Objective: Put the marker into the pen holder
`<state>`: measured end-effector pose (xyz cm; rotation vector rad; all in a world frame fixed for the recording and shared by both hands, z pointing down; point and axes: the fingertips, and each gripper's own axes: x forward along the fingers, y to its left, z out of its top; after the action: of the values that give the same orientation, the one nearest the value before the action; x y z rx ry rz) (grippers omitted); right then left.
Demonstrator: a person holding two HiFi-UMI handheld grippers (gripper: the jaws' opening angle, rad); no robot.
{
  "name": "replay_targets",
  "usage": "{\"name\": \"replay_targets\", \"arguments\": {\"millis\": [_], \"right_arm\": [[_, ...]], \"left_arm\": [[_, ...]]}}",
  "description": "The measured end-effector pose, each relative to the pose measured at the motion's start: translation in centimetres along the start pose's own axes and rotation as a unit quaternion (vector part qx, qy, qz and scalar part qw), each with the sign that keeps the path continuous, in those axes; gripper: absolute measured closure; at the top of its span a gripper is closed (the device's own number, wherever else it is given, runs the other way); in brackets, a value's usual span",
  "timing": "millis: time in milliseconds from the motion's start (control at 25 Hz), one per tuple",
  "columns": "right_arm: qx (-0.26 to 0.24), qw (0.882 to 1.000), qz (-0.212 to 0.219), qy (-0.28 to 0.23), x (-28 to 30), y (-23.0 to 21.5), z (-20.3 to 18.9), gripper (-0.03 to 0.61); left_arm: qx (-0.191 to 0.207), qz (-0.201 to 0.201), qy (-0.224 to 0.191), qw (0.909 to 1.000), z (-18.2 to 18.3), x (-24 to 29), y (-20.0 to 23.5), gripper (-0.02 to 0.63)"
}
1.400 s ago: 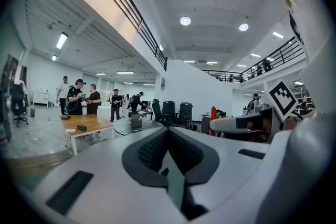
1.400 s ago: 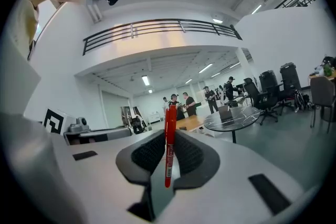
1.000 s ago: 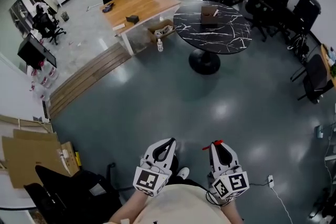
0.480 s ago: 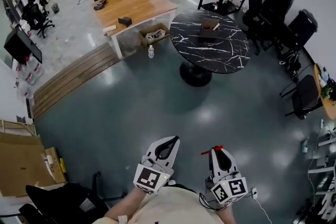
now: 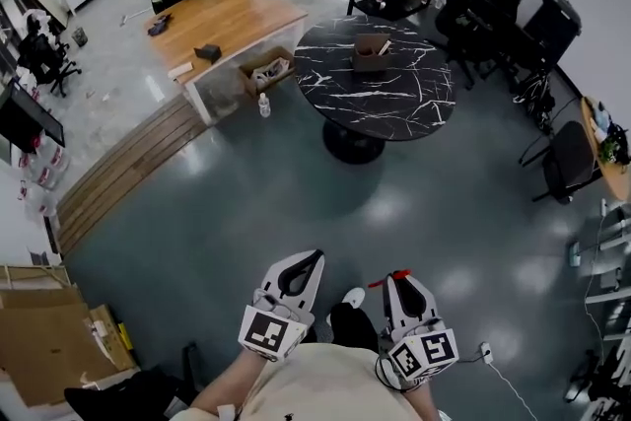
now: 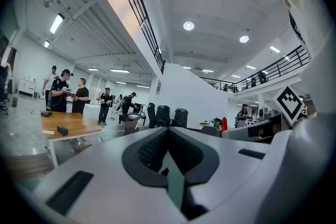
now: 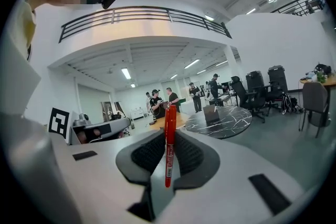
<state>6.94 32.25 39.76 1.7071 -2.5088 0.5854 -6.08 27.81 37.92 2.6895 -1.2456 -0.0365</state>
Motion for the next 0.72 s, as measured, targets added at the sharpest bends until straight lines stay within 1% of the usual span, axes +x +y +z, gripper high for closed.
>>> {"name": "replay_targets", "arguments": {"millis": [80,160,320,440,520,720], "right_arm": [[0.002,1.000,0.006,0.000,1.1,-0.9,0.4,0.512],[0.000,1.000,0.016,0.001,2.6,-2.1,0.9,0.512],[-0.008,0.999,0.037,0.009,6.4,-5.6,2.6,0.512],[-0.014,0.998,0.057,0.004,9.0,-8.2,4.9,0.512],[-0.017,0.998,0.068,-0.001,10.5,-10.0,6.3,0.512],[-0.017,0.996,0.085,0.002,12.8,-14.4,8.3,0.512]], "left_arm": [[-0.002,0.010,0.019,0.9998,-0.5,1.2,0.6,0.606],[-0.002,0.019,0.021,0.9996,-0.4,2.7,1.0,0.606],[0.013,0.041,0.026,0.9987,-0.5,7.2,2.0,0.606],[0.013,0.060,0.020,0.9979,0.7,10.9,2.7,0.606],[0.023,0.071,0.013,0.9972,1.7,13.2,3.0,0.606],[0.027,0.099,0.010,0.9946,2.6,17.6,2.7,0.606]]}}
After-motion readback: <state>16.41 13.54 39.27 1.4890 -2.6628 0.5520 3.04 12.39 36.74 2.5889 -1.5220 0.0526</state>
